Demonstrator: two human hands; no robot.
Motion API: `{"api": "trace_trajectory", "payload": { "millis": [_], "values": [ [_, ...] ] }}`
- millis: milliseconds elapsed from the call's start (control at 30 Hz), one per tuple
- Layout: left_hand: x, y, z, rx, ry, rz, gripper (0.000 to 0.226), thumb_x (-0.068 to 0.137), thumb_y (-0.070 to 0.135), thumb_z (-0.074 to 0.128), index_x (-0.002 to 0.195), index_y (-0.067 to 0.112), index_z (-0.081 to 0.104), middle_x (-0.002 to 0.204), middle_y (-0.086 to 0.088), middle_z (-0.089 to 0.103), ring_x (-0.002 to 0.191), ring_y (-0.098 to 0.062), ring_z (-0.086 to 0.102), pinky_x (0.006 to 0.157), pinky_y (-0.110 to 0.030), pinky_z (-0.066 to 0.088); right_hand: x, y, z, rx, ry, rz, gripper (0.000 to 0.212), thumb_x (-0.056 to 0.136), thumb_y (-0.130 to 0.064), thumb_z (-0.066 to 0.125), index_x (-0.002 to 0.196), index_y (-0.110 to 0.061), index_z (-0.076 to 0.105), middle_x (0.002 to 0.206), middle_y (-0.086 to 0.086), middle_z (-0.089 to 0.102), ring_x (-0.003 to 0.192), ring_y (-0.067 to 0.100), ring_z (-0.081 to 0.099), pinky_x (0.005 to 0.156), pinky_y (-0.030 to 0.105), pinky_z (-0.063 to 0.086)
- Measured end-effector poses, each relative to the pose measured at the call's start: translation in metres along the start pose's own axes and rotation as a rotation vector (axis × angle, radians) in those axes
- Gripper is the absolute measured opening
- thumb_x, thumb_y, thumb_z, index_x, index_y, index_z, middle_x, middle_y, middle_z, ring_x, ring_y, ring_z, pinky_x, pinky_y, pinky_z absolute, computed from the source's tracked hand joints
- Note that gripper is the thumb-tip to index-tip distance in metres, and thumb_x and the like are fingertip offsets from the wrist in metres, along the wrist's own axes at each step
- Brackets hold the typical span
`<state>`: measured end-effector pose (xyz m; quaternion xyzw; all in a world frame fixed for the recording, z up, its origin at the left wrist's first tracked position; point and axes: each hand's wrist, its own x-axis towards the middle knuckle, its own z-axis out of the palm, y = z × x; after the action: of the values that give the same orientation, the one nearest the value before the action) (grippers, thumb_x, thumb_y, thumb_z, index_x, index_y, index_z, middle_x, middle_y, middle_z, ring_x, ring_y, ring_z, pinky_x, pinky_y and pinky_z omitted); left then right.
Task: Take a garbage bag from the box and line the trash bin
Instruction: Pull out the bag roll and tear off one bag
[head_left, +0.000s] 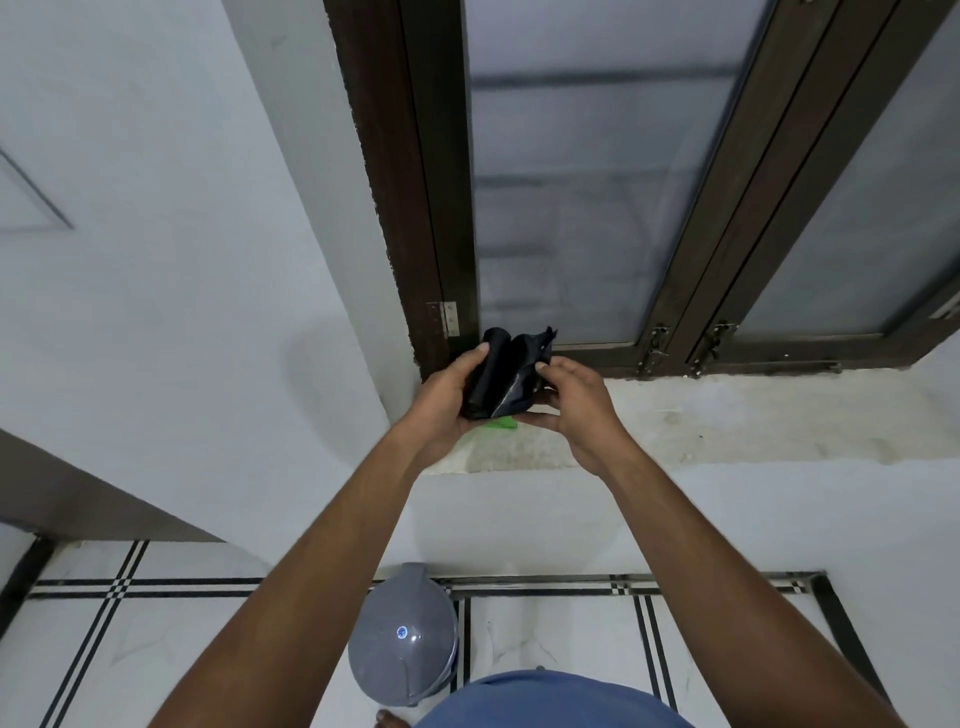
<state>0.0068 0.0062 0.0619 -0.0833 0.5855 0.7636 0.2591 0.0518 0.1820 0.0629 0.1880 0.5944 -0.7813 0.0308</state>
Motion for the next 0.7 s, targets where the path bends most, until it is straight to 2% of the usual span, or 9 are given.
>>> {"api": "trace_trajectory", "payload": {
  "millis": [67, 167, 267, 400, 500, 533, 600, 667, 700],
  "values": [
    [0.003, -0.002, 0.000, 0.059, 0.002, 0.020, 0.045, 0.102, 0.042, 0.078, 0.137, 0.014, 0.076, 0.129, -0.008, 0.082, 0.126, -0.030, 0.076, 0.105, -0.045, 0.063, 0.000, -0.003, -0.002, 0.006, 0.017, 0.005, 0.022, 0.114, -0.013, 0.051, 0.110, -0.010, 0.073, 0.107, 0.014, 0.078, 0.101, 0.027, 0.076, 0.086, 0.049, 0.070],
    [0.006, -0.001, 0.001, 0.012, 0.062, -0.009, 0.036, 0.102, 0.040, 0.070, 0.129, 0.016, 0.074, 0.126, -0.009, 0.079, 0.120, -0.029, 0.073, 0.092, -0.045, 0.064, 0.002, -0.006, -0.010, 0.007, 0.075, 0.000, 0.023, 0.112, -0.013, 0.049, 0.103, -0.013, 0.070, 0.104, 0.009, 0.074, 0.100, 0.025, 0.072, 0.086, 0.048, 0.069],
    [0.005, 0.002, 0.003, -0.029, 0.017, 0.000, 0.046, 0.101, 0.049, 0.075, 0.137, 0.020, 0.075, 0.129, -0.003, 0.083, 0.122, -0.024, 0.078, 0.093, -0.041, 0.065, 0.004, -0.009, -0.016, 0.023, 0.113, 0.009, 0.023, 0.111, -0.016, 0.050, 0.105, -0.014, 0.072, 0.108, 0.009, 0.077, 0.102, 0.025, 0.072, 0.084, 0.048, 0.068],
    [0.008, 0.001, 0.002, -0.002, 0.031, 0.048, 0.042, 0.101, 0.029, 0.081, 0.139, 0.011, 0.075, 0.128, -0.007, 0.084, 0.126, -0.029, 0.077, 0.093, -0.036, 0.063, 0.008, -0.013, -0.025, 0.041, 0.143, 0.009, 0.020, 0.113, -0.018, 0.051, 0.105, -0.015, 0.070, 0.107, 0.008, 0.078, 0.102, 0.026, 0.074, 0.082, 0.045, 0.066],
    [0.011, 0.000, 0.000, -0.055, 0.072, 0.037, 0.039, 0.103, 0.030, 0.076, 0.137, 0.010, 0.076, 0.126, -0.010, 0.084, 0.123, -0.033, 0.077, 0.081, -0.035, 0.062, 0.016, -0.013, -0.036, 0.087, 0.164, -0.001, 0.015, 0.112, -0.025, 0.058, 0.110, -0.014, 0.069, 0.113, 0.007, 0.079, 0.113, 0.029, 0.074, 0.090, 0.047, 0.064],
    [0.011, 0.001, 0.000, -0.075, 0.082, 0.039, 0.039, 0.104, 0.031, 0.074, 0.139, 0.012, 0.076, 0.127, -0.010, 0.084, 0.122, -0.033, 0.077, 0.077, -0.033, 0.061, 0.017, -0.013, -0.038, 0.138, 0.160, -0.006, 0.022, 0.111, -0.033, 0.063, 0.120, -0.015, 0.071, 0.122, 0.006, 0.079, 0.119, 0.028, 0.075, 0.095, 0.049, 0.065],
    [0.012, 0.001, 0.002, -0.105, 0.076, 0.051, 0.041, 0.106, 0.033, 0.072, 0.143, 0.015, 0.073, 0.130, -0.007, 0.083, 0.121, -0.029, 0.076, 0.072, -0.030, 0.062, 0.014, -0.010, -0.038, 0.216, 0.116, -0.007, 0.049, 0.103, -0.056, 0.070, 0.139, -0.023, 0.070, 0.135, 0.002, 0.077, 0.126, 0.025, 0.074, 0.101, 0.052, 0.065],
    [0.014, 0.002, 0.004, -0.110, 0.053, 0.070, 0.044, 0.106, 0.035, 0.073, 0.146, 0.017, 0.071, 0.134, -0.006, 0.081, 0.124, -0.028, 0.076, 0.077, -0.030, 0.064, 0.008, 0.003, -0.033, 0.200, 0.074, 0.102, 0.062, 0.094, -0.066, 0.077, 0.141, -0.025, 0.071, 0.134, 0.004, 0.078, 0.126, 0.028, 0.073, 0.104, 0.055, 0.063],
    [0.015, 0.002, 0.005, -0.111, 0.048, 0.081, 0.045, 0.106, 0.035, 0.073, 0.146, 0.016, 0.071, 0.136, -0.007, 0.080, 0.126, -0.028, 0.075, 0.081, -0.032, 0.064, 0.003, 0.012, -0.030, 0.206, 0.042, 0.189, 0.061, 0.091, -0.062, 0.083, 0.137, -0.023, 0.073, 0.132, 0.007, 0.078, 0.125, 0.030, 0.073, 0.105, 0.056, 0.063]
  ]
}}
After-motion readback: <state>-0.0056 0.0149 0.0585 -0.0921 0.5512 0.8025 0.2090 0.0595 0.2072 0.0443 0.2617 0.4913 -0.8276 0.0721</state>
